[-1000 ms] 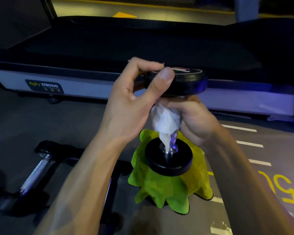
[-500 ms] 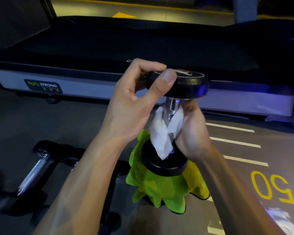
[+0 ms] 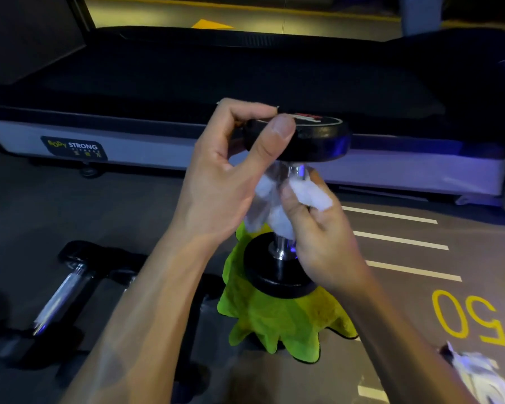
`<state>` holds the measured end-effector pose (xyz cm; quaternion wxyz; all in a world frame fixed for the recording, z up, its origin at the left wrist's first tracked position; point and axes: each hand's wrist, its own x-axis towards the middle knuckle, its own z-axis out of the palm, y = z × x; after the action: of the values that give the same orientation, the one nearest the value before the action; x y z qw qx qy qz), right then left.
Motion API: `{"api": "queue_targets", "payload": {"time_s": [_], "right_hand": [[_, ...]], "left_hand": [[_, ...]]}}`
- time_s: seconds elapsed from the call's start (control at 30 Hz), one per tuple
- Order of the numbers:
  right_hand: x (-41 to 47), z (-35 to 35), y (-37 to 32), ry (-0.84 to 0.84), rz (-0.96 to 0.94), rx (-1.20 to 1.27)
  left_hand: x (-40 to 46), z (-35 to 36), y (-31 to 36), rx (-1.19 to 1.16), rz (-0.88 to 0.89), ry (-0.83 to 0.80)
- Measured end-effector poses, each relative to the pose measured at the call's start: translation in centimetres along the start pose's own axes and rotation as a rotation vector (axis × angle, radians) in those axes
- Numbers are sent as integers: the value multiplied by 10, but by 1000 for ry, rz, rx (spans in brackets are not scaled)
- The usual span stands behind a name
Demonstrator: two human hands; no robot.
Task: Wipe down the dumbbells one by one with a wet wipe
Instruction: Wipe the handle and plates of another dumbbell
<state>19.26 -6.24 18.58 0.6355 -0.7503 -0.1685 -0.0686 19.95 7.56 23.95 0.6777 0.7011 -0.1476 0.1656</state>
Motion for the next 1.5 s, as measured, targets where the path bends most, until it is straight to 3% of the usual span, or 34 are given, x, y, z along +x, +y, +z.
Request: {"api": "queue_targets", "payload": {"time_s": [0.23,0.37,0.47,0.8,1.1,1.2,1.33,1.5], "right_hand": [[-30,-19,17,-232,132,-270],[-24,-28,13,-296,159,-211],[-11,-19,10,-243,193,-124],[-40,-17,6,-178,199,-372],[-105,-12,6,8,-121,-776],[-118,-3,-3,-20,-201,-752],[-102,13,-7,-44,-166,-758],[-69,47,-12,-257,13,-1101]], "left_hand": [[-1,3,-2,-40,-7,-3],[-4,6,-5,-52,6,8],[-1,3,-5,-42,5,8],[-4,2,-5,-35,-6,30],[3,13,-2,1,-37,20],[3,12,-1,14,-26,13],[1,6,1,12,-35,0],[-4,1,2,-1,-36,-27]]}}
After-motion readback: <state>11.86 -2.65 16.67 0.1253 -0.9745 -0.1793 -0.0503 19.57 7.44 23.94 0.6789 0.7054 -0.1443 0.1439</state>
